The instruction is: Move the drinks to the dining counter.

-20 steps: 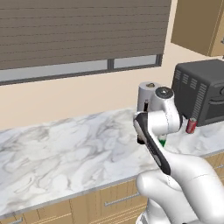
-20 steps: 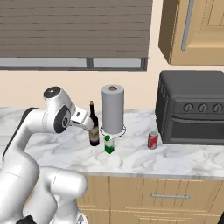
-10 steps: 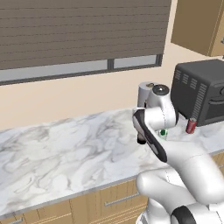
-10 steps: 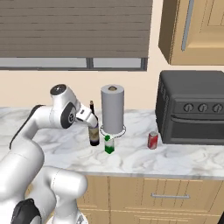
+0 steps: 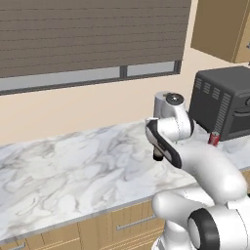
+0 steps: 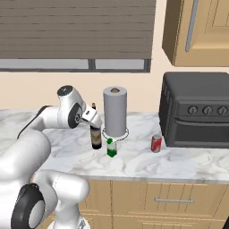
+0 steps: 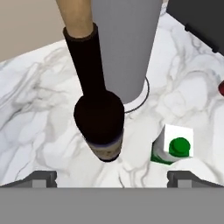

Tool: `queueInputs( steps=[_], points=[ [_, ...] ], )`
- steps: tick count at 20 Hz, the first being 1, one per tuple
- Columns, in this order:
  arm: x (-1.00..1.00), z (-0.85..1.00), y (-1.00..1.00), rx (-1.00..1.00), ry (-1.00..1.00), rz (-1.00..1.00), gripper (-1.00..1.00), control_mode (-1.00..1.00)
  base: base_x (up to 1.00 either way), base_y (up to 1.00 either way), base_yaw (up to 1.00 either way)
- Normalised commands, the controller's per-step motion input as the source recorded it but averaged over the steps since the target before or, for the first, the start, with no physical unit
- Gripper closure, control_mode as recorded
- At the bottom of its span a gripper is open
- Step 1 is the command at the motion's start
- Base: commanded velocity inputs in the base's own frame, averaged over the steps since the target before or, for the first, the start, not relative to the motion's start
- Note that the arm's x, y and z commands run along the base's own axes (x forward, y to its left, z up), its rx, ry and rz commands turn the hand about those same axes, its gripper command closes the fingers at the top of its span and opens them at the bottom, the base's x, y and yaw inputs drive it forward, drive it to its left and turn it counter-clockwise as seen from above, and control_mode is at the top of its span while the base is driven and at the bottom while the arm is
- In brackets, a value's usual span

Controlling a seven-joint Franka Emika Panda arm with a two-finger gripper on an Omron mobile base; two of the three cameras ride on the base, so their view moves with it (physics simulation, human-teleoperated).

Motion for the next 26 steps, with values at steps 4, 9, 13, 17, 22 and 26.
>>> queueInputs(
  steps=[4,9,13,17,22,26],
  points=[
    [0.2,-0.14,0.0,0.0,0.0,-0.06,-1.0,-1.0,0.0,0.0,0.0],
    [0.19,-0.09,-0.07,0.0,0.0,-0.02,-1.0,-1.0,0.0,0.0,0.0],
    [0.18,-0.06,-0.19,0.0,0.0,0.0,-1.0,-1.0,0.0,0.0,0.0],
    [0.02,-0.03,-0.02,0.01,0.0,0.01,-1.0,-1.0,0.0,0.0,0.0],
    [0.0,-0.02,0.0,0.01,0.0,0.01,-1.0,-1.0,0.0,0.0,0.0],
    [0.08,-0.3,0.11,0.0,0.0,0.0,-1.0,-1.0,0.0,0.0,0.0]
  ],
)
